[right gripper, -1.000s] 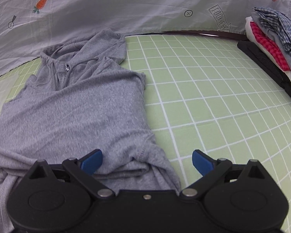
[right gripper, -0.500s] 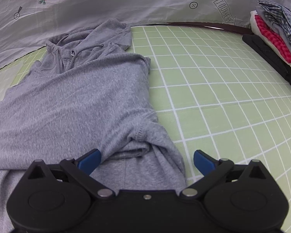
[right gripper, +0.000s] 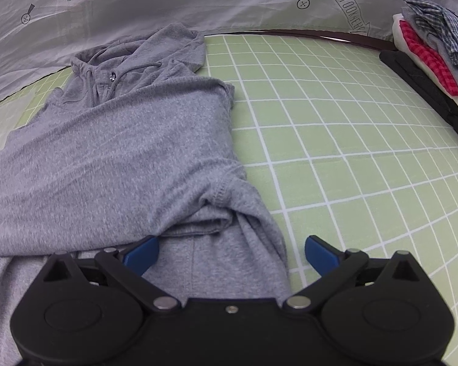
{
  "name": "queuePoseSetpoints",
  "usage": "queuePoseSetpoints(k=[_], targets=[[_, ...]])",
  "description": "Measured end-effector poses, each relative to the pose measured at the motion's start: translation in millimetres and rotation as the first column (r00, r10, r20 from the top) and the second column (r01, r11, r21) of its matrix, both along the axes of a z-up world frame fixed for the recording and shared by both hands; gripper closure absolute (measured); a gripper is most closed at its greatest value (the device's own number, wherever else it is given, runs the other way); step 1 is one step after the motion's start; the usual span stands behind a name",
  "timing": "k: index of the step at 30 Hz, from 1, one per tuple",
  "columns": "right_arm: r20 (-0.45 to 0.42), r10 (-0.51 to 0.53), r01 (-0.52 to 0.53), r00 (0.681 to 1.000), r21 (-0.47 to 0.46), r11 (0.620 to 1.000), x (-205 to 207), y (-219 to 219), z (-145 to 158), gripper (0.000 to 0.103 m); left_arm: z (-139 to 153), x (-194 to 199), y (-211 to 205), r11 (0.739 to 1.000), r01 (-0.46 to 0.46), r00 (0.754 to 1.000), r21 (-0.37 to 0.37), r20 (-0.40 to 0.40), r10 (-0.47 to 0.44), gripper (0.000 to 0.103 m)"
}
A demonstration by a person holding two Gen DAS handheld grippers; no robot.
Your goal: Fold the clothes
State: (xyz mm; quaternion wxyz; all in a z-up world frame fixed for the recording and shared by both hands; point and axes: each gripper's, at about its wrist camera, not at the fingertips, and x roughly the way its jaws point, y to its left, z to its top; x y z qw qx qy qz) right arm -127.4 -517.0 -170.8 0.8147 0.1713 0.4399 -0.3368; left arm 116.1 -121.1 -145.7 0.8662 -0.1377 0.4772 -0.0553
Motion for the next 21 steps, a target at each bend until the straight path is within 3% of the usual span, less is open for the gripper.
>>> queuePoseSetpoints(k=[5,8,11,14,18,21], targets=[[0.046,-0.021,0.022,0.999,-0.021,1.000,-13,1,13,0.000,26,0,-13,0.998,0.052,0.996,-0.042,0.078,-0.048,0.097],[0.071,-0.032,0.035,0.997,-0.039,0.999,-26,1,22,0.000,36,-15,-46,0.983,0.173,0.980,-0.060,0.106,-0.166,0.098],[0.096,-0.055,0.059,0.994,-0.040,0.997,-41,-2,28,0.000,42,-32,-83,0.950,0.304,0.948,-0.075,0.125,-0.293,0.098],[0.111,-0.076,0.080,0.991,-0.040,0.996,-57,-5,32,0.000,49,-50,-120,0.899,0.429,0.898,-0.087,0.146,-0.415,0.098],[0.114,-0.104,0.110,0.988,-0.045,0.993,-75,-13,34,0.000,58,-74,-169,0.805,0.584,0.807,-0.099,0.176,-0.564,0.098],[0.131,-0.137,0.144,0.982,-0.042,0.989,-83,-21,36,0.000,62,-91,-203,0.725,0.682,0.728,-0.097,0.190,-0.659,0.082]])
